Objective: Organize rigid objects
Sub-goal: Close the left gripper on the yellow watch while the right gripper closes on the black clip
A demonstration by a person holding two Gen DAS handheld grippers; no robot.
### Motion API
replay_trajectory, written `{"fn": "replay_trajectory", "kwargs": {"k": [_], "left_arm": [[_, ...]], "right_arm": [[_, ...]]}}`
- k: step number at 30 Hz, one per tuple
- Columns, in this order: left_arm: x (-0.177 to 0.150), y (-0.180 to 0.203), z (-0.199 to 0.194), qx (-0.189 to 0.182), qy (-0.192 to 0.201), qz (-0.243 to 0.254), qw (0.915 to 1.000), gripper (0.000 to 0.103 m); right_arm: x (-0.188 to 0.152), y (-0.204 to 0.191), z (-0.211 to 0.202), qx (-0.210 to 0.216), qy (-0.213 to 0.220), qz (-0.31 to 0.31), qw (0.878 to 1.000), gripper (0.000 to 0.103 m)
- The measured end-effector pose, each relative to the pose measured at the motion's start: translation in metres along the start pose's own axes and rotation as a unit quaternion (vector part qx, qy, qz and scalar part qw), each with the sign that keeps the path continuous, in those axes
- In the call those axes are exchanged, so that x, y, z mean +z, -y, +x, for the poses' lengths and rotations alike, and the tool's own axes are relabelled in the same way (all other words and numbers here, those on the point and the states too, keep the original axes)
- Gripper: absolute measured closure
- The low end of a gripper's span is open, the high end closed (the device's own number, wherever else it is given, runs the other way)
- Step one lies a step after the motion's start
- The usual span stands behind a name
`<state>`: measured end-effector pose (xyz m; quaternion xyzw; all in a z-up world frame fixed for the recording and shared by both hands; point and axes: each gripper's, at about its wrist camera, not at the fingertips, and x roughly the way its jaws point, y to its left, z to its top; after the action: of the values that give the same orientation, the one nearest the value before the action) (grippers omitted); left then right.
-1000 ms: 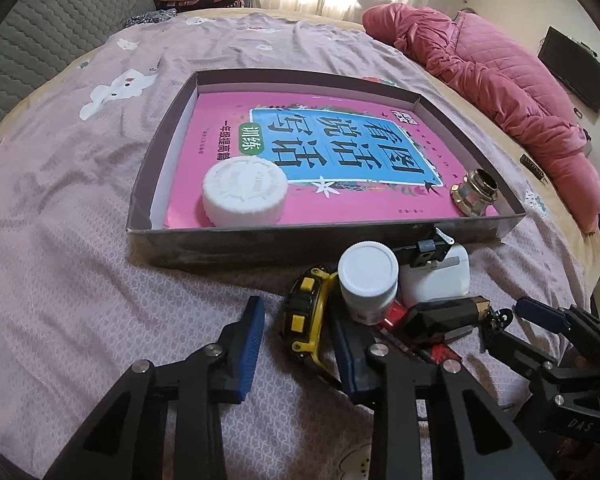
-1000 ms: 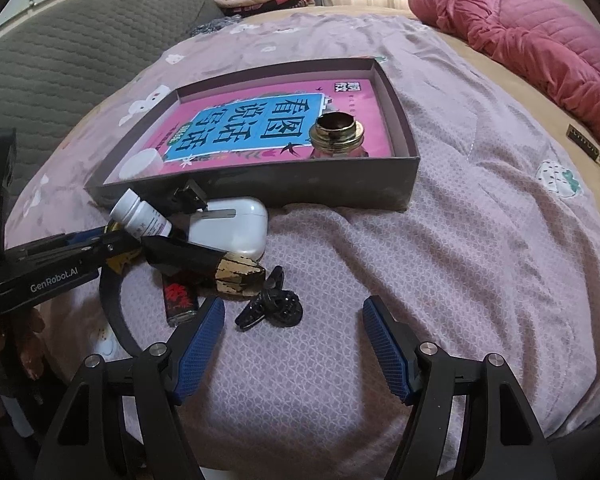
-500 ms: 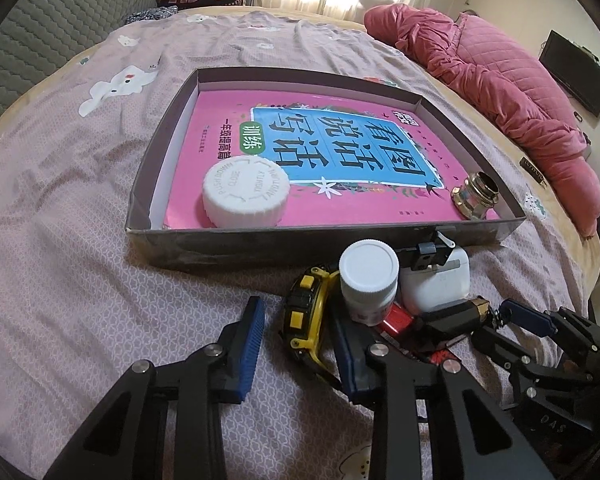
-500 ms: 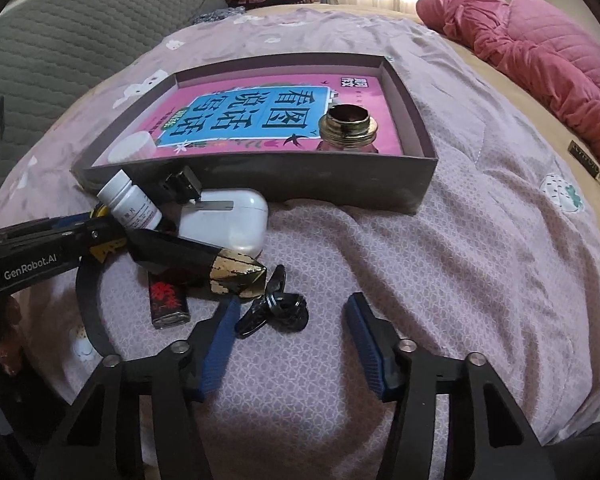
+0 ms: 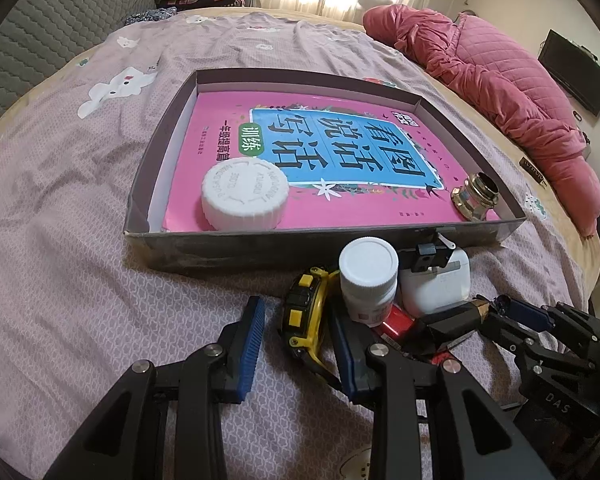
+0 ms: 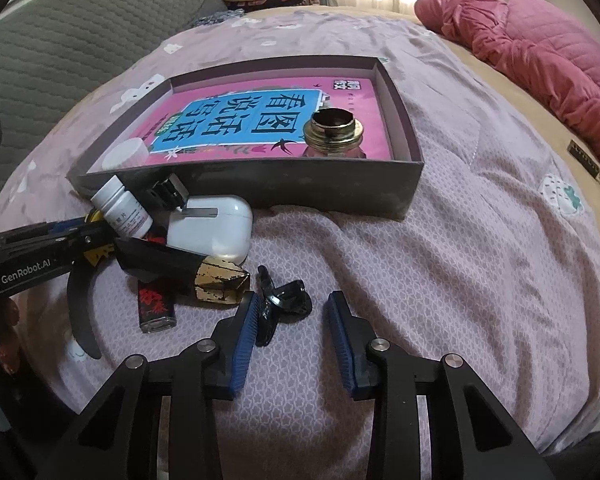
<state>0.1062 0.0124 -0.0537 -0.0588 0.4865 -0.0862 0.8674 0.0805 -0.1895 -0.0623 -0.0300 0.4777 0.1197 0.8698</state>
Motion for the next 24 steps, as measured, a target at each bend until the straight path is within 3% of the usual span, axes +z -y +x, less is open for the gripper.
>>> {"fn": "replay_trajectory", "kwargs": {"k": [6,9,15,17,24], "left_arm": [[0.004,-0.001,0.003,-0.002,0.001,-0.001,1.0,0.07],[0.005,-0.001,0.004,-0.004,0.0,-0.001,1.0,0.07],[0.005,-0.003,0.006,-0.011,-0.001,-0.008,0.9999,0.07],[0.005,-0.002,0.005,-0.022,-0.002,-0.008,0.9997,0.079],[0.004,0.002,0.004,-0.024,0.0,-0.001,0.9997,0.08]], "right_arm": [[0.002,0.002,0.005,0.002,-0.002,0.003,1.0,0.068],[0.003,0.003,0.006,-0.001,-0.001,-0.001,1.0,0.078],[0.004,0.006,0.004,0.006,0.003,0.005,1.0,0.078],[0.005,0.008,0.003,0.009,0.004,0.009,1.0,0.078],[0.005,0.01,0.0,0.014,0.006,0.019,1.0,0.078]]}}
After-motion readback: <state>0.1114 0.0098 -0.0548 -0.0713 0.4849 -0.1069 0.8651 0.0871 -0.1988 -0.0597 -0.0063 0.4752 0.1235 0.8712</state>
